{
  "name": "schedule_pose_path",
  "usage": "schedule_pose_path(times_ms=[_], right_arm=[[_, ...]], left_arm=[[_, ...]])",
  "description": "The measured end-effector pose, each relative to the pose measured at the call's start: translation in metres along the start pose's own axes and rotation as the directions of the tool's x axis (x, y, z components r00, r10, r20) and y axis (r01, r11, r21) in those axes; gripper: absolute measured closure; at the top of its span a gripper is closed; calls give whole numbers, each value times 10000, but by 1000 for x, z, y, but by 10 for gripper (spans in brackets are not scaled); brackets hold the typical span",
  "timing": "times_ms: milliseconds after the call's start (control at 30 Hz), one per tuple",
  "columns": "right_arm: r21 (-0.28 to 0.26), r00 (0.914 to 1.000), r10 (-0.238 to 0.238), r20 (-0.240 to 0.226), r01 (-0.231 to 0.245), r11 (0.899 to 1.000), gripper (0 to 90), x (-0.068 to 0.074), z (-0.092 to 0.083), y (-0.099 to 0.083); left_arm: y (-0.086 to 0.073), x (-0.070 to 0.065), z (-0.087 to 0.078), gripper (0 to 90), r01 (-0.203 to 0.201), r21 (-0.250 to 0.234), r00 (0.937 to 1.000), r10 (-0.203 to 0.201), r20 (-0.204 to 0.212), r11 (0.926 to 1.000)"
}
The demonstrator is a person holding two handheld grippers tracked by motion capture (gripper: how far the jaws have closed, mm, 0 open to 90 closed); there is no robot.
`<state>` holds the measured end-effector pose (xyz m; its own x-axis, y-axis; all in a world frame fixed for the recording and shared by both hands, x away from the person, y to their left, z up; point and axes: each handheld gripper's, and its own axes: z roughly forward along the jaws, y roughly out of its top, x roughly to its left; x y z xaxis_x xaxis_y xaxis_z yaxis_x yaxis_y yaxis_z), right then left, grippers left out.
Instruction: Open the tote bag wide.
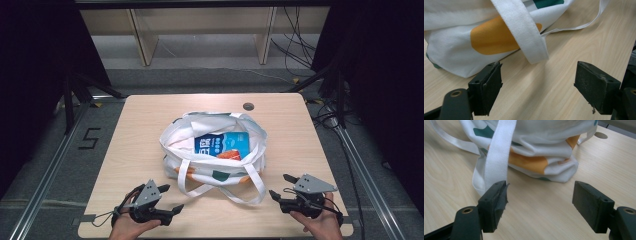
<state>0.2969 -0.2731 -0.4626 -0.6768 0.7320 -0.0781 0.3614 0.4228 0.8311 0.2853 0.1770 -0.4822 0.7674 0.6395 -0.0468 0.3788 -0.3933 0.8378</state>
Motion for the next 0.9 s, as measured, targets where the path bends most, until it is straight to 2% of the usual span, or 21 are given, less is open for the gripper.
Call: schedule_pose_path(times_ms=[33, 67, 100, 167, 233, 267, 300, 433, 467, 500, 567, 600, 700, 733, 833, 867, 900], right_arm=[[61, 10000, 69, 35, -69, 10000, 288, 1, 0, -3], [61, 10000, 69, 35, -69, 10000, 288, 1, 0, -3], [30, 9998, -180, -31, 180, 9998, 288, 0, 2, -5], [286, 10000, 36, -22, -36, 9996, 288, 3, 1, -9], [332, 9999, -146, 56, 144, 9993, 288, 2, 2, -12], [370, 9998, -157, 81, 153, 9992, 285, 3, 1, -14], [429, 9997, -237, 100, 233, 9988, 284, 2, 1, -15], [546, 9995, -282, 166, 273, 9981, 283, 2, 1, -17], [661, 9999, -126, 59, 122, 9977, 282, 3, 1, -18], [661, 9999, -126, 59, 122, 9977, 282, 3, 1, -18], [645, 9996, -247, 109, 240, 9976, 282, 2, 0, -20], [725, 9999, -149, 61, 144, 9973, 282, 3, 0, -21], [708, 9995, -294, 95, 287, 9971, 281, 3, 1, -21], [751, 9997, -239, 41, 236, 9969, 281, 4, 1, -22], [781, 9995, -315, 42, 311, 9965, 281, 4, 2, -22], [787, 9995, -329, 28, 326, 9964, 281, 4, 3, -22], [787, 9995, -329, 28, 326, 9964, 281, 4, 3, -22]], left_arm=[[-1, -1, 0, 209, -21, -23, 10000, 21, -93, 10000], [-3, -2, -1, 209, 80, 24, 10000, -80, -1, 10000], [-4, -3, -1, 209, 14, -40, 10000, -14, -74, 10000], [-4, -3, -2, 209, -86, 2, 10000, 86, -28, 10000], [-5, -2, -2, 209, -134, -80, 9999, 134, -54, 9999], [-6, -2, -2, 209, 137, -41, 9998, -138, -146, 9999], [-6, -1, -1, 209, 29, 8, 9998, -28, -178, 10000], [-8, -1, 0, 208, 284, -100, 9995, -285, -138, 9995], [-8, 0, -1, 204, 180, 52, 9997, -179, -167, 9998], [-8, -1, 0, 204, 213, 31, 9996, -212, -196, 9998], [-8, 1, 0, 204, -61, 88, 9999, 62, -132, 9999], [-9, -1, 1, 203, 290, 34, 9995, -290, -113, 9996], [-9, -1, 3, 204, 260, -145, 9996, -261, -60, 9996], [-9, -2, 3, 203, 224, -84, 9996, -225, -168, 9997], [-9, -1, 3, 203, 210, -110, 9997, -211, -96, 9997], [-9, 0, 1, 202, 119, 174, 9997, -115, -199, 9998], [-9, 0, 2, 202, 169, 137, 9997, -167, -150, 9998]])
